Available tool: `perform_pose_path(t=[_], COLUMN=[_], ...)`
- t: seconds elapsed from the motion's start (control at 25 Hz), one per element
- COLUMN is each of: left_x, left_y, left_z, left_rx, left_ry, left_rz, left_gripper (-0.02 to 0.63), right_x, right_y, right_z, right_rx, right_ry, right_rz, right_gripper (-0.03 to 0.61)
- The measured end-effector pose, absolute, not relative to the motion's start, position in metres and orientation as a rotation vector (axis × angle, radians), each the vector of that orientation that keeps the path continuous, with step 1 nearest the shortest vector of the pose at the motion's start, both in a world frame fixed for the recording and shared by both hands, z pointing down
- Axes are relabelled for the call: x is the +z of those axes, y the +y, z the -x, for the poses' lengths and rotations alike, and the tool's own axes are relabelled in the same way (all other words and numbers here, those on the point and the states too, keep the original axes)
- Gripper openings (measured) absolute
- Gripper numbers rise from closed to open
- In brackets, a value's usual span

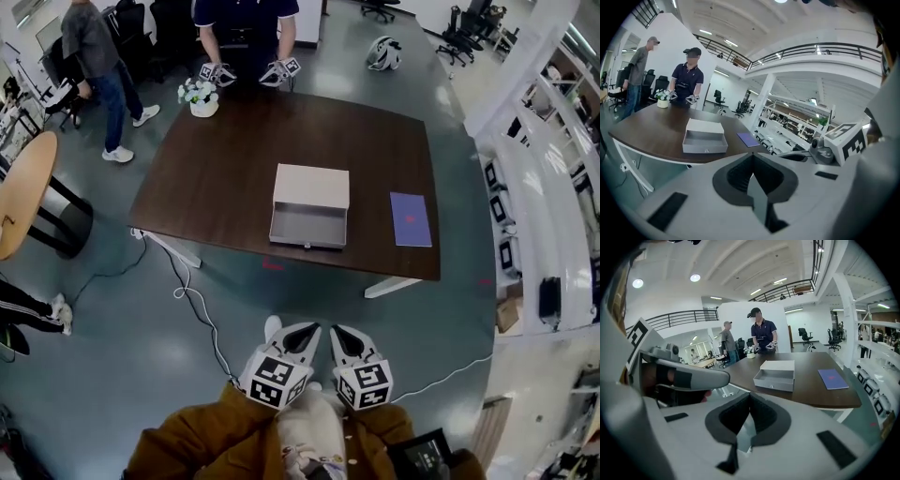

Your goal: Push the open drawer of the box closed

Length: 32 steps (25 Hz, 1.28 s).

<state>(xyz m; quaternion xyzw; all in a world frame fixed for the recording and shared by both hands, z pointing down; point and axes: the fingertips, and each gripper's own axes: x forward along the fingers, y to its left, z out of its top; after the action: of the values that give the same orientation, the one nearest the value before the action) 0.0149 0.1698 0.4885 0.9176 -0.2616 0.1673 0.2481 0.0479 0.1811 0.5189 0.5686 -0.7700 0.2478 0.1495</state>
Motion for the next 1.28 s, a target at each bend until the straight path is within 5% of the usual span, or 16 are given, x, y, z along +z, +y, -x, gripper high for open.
perform_pose_path(t=[0.44,1.28], left_x=[0.505,0.549], left_y=[0.031,-0.022], left_z=[0.016,-0.026], left_rx=[0.489,0.599], left_ry=[-0.691,-0.845], left_rz=[-2.460,-2.371], left_gripper=[0.005,0.005], right_x=[0.528,0.563], right_y=[0.046,-0.012], right_z=[-0.019,-0.068], right_rx=[0.720,0.768], right_ry=[-2.159,-2.218], right_rz=[-1.626,-1.458], right_gripper=[0.006,0.006])
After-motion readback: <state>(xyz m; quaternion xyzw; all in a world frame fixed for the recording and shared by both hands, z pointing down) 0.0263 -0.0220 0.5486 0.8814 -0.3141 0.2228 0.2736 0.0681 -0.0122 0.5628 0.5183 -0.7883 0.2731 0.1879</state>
